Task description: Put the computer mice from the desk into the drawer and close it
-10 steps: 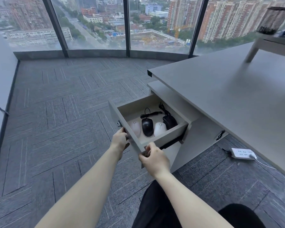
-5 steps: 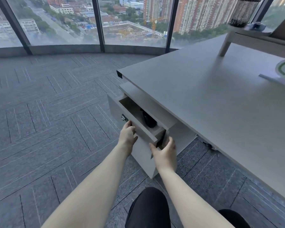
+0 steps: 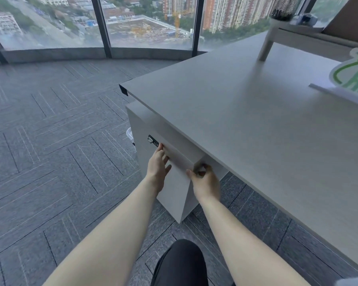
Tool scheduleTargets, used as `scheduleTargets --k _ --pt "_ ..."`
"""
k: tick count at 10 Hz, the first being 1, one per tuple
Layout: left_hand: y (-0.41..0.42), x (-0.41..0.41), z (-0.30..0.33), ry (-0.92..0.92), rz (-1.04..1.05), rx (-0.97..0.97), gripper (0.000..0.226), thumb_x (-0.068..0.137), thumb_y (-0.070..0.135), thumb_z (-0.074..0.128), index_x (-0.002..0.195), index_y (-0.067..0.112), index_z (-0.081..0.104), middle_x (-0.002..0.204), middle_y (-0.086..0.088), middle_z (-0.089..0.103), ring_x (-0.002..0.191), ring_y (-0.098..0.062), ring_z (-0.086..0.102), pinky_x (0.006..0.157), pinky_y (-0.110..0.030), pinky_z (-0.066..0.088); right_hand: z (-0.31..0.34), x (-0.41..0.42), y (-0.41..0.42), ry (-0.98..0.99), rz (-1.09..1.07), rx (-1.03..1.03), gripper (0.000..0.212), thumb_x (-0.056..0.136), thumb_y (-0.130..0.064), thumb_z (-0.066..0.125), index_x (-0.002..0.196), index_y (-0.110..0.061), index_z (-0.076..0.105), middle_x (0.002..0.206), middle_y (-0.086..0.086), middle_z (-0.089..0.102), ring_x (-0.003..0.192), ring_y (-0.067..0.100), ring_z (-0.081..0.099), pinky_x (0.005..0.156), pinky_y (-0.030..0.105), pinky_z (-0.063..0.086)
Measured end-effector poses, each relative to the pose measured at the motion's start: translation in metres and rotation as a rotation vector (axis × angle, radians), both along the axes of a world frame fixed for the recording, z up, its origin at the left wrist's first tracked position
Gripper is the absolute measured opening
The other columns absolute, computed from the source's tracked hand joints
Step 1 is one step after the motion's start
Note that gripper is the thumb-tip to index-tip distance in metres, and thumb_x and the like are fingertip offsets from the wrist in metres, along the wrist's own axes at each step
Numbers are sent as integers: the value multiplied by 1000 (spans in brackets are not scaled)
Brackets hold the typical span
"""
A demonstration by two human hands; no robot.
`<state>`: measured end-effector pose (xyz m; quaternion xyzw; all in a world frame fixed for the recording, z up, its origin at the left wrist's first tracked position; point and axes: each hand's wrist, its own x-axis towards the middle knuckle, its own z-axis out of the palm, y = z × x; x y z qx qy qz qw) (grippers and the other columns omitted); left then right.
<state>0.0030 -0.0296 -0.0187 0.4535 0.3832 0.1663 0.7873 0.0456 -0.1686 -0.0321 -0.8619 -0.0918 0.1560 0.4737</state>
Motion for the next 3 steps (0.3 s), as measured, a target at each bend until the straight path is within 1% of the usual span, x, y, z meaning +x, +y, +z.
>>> scheduleTargets --k 1,2,3 --pt "4 -4 2 0 -27 17 49 100 23 28 149 24 33 154 2 36 135 -25 45 110 -42 37 1 -1 -2 -16 11 -21 25 85 -43 70 95 -24 57 95 -1 70 90 21 67 69 27 43" --pt "4 -8 7 44 -64 90 48 100 23 28 147 23 35 153 -1 35 130 -31 49 112 -42 36 5 2 -7 -26 55 -76 33 86 -43 67 105 -17 62 100 5 72 94 26 67 69 29 43" --pt "-11 -28 6 105 -21 117 47 98 20 31 144 13 39 146 -9 43 124 -34 52 108 -42 37 9 -9 -16 -18 74 -146 29 88 -33 57 93 -7 67 85 11 73 79 30 66 61 32 42"
